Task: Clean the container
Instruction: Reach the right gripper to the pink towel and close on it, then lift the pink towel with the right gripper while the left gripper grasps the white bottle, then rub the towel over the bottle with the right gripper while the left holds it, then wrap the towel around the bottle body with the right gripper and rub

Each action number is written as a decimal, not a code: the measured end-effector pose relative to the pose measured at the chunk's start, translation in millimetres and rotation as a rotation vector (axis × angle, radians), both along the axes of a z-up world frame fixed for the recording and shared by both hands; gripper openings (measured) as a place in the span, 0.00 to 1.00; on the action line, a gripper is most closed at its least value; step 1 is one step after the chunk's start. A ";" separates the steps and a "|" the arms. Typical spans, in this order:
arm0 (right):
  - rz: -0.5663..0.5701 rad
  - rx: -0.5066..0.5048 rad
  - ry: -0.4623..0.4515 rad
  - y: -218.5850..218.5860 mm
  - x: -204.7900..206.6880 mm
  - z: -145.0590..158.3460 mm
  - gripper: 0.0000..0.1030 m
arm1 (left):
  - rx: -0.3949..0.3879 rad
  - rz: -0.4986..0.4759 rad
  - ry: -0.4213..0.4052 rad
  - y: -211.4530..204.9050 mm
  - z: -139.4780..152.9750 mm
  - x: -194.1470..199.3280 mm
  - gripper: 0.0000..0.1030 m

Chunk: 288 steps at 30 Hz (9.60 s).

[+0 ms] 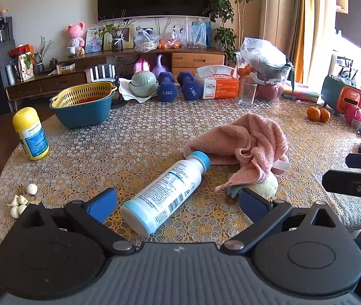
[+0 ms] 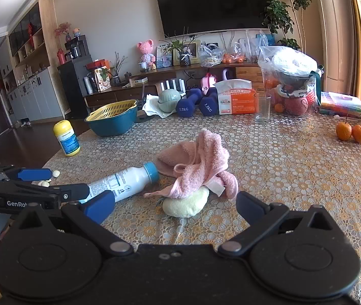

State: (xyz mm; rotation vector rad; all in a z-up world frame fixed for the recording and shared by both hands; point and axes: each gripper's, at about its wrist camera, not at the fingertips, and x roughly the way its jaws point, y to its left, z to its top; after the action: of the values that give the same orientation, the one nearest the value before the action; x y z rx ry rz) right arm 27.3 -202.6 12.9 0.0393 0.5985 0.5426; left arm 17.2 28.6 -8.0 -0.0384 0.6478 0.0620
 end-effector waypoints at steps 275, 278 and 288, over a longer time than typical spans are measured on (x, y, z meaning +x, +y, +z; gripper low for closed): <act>0.617 -0.163 -0.095 129.7 36.4 -1.6 0.16 | -0.090 -0.182 0.213 28.8 -41.1 37.4 0.51; 0.604 -0.141 -0.061 126.4 39.9 -4.2 0.16 | -0.108 -0.185 0.219 29.1 -40.6 35.5 0.51; 0.518 -0.209 -0.047 138.7 84.3 -24.5 0.17 | -0.150 -0.184 0.234 36.1 -42.6 37.0 0.51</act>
State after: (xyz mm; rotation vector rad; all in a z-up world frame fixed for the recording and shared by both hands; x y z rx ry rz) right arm 111.6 -64.0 -11.5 -0.3332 0.6178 0.9759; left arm 54.2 64.7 -50.7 -0.1170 0.8860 -0.1614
